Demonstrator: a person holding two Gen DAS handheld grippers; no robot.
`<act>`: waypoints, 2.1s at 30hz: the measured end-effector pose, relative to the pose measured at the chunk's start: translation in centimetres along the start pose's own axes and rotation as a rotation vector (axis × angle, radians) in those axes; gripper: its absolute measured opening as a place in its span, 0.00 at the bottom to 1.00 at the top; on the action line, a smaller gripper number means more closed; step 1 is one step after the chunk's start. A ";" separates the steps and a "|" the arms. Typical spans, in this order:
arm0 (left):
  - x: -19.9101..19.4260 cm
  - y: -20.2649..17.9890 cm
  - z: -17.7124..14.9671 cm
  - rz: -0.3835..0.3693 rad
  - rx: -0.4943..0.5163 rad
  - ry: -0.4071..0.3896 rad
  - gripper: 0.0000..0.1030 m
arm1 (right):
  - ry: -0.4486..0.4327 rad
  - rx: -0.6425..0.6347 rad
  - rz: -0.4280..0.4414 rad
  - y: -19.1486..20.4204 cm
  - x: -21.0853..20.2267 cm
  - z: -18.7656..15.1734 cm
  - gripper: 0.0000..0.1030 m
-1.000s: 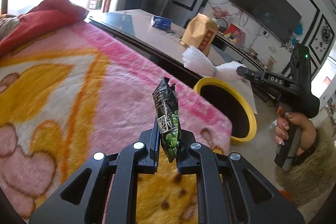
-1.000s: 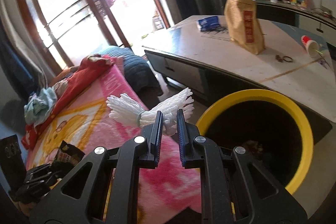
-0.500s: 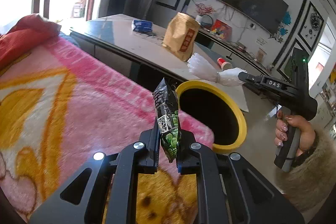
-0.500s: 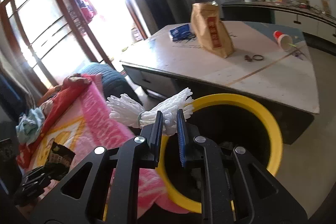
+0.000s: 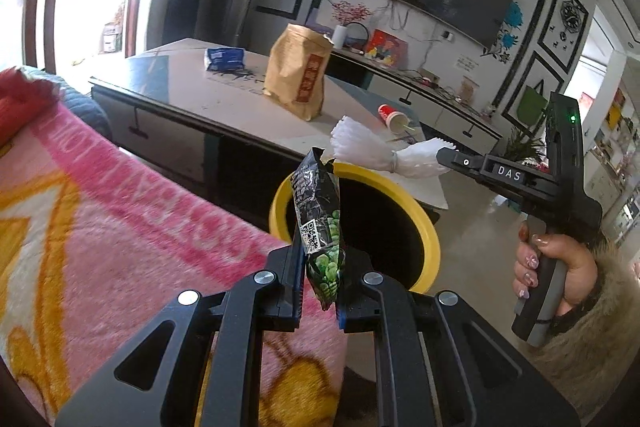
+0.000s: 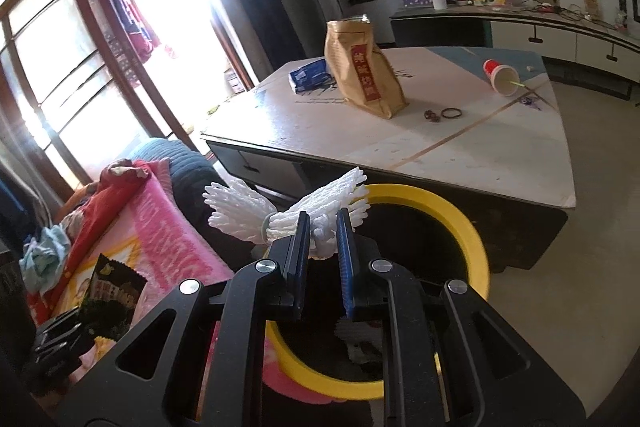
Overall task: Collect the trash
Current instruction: 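Carry the mesh sleeve and green snack bag over the yellow bin, then open the left tool to drop the green bag while the right tool drops the mesh sleeve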
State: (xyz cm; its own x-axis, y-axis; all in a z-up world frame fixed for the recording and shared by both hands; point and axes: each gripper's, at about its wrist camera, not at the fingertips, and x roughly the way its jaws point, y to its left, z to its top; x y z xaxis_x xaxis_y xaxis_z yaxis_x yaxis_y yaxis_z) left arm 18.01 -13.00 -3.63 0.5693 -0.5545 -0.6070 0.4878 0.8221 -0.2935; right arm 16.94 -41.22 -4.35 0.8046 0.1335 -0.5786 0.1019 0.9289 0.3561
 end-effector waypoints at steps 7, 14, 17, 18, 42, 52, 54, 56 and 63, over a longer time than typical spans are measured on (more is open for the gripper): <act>1.8 -1.7 0.6 -0.030 0.028 0.009 0.11 | -0.010 0.024 -0.044 -1.6 -0.5 -0.3 0.09; 3.1 -3.2 1.5 -0.050 0.058 0.007 0.11 | -0.015 0.048 -0.086 -3.1 -1.1 -0.7 0.09; 3.8 -4.0 1.8 -0.059 0.072 0.011 0.11 | -0.014 0.047 -0.101 -3.6 -1.3 -0.9 0.09; 4.0 -4.1 1.9 -0.061 0.076 0.012 0.11 | -0.013 0.045 -0.107 -3.7 -1.3 -1.0 0.09; 11.5 -5.1 3.7 -0.078 0.075 0.094 0.12 | 0.122 -0.010 -0.183 -4.6 1.9 -2.7 0.18; 12.2 -5.2 4.1 -0.097 0.062 0.095 0.60 | 0.100 0.053 -0.173 -4.9 0.6 -2.6 0.54; 11.9 -5.2 4.1 -0.093 0.062 0.090 0.69 | 0.087 0.064 -0.182 -5.0 -0.1 -2.7 0.62; 11.6 -5.1 4.2 -0.086 0.060 0.086 0.80 | 0.072 0.078 -0.197 -5.2 -0.6 -2.8 0.71; 10.0 -4.8 4.2 -0.044 0.072 0.062 0.93 | 0.036 0.103 -0.207 -5.5 -2.4 -3.0 0.83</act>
State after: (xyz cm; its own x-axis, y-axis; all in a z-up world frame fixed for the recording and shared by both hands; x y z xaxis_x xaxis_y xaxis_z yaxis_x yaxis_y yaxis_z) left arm 24.14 -22.97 -5.16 0.5050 -0.5790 -0.6401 0.5591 0.7844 -0.2685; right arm 12.73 -45.60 -7.13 0.7393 -0.0423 -0.6721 0.3235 0.8976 0.2995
